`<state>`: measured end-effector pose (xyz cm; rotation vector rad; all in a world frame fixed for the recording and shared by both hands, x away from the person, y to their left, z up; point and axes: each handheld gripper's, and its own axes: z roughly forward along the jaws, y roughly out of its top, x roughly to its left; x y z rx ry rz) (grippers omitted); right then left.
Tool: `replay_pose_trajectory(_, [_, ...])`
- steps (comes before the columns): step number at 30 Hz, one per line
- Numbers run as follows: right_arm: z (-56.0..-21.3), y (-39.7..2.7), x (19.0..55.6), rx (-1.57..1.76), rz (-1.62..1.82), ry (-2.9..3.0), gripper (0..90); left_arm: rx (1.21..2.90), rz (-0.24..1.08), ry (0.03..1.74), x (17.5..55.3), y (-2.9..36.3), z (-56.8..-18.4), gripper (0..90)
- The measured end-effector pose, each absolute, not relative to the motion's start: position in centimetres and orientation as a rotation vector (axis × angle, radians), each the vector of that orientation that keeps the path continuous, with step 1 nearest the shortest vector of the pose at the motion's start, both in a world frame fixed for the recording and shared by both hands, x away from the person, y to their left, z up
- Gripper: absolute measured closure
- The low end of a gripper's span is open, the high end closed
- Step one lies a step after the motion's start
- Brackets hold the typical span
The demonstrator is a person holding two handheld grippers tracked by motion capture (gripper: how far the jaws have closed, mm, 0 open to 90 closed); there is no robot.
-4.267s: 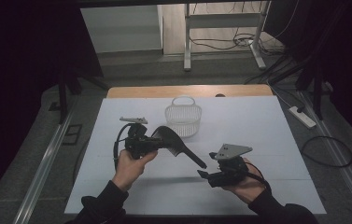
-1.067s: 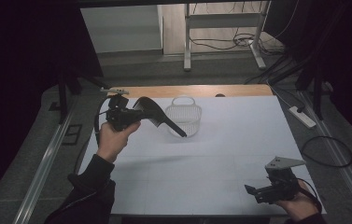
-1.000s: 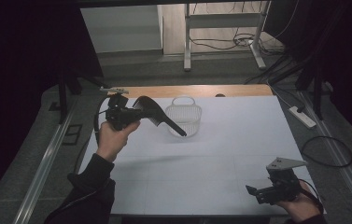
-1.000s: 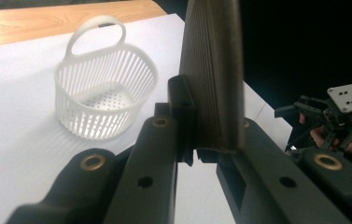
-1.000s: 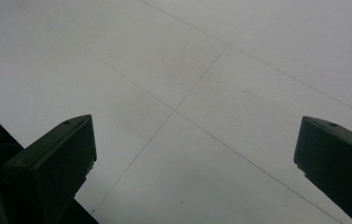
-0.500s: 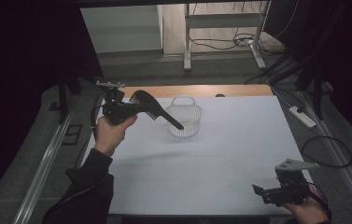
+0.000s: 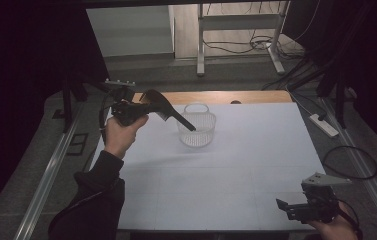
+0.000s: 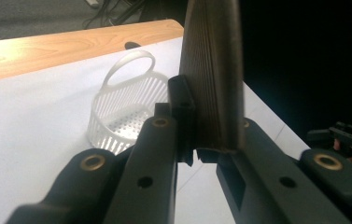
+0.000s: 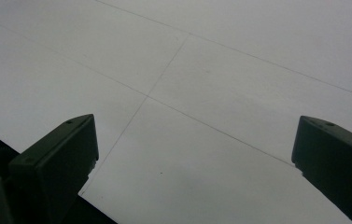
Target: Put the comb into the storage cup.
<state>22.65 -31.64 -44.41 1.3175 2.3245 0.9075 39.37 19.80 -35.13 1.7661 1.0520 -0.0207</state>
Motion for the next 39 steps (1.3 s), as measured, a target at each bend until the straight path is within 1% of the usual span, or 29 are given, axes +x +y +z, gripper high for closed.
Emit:
replay_pose_trajectory(15, [-44.4,-31.6,22.6,1.305,0.899,2.324,0.8,1.752,0.0,1.086,41.2,18.7,-35.9,87.1])
replay_pose_trajectory(39, [-44.5,-31.5,22.6,1.302,0.898,2.334,1.1,1.769,0.007,1.107,42.9,16.3,-38.2,87.1])
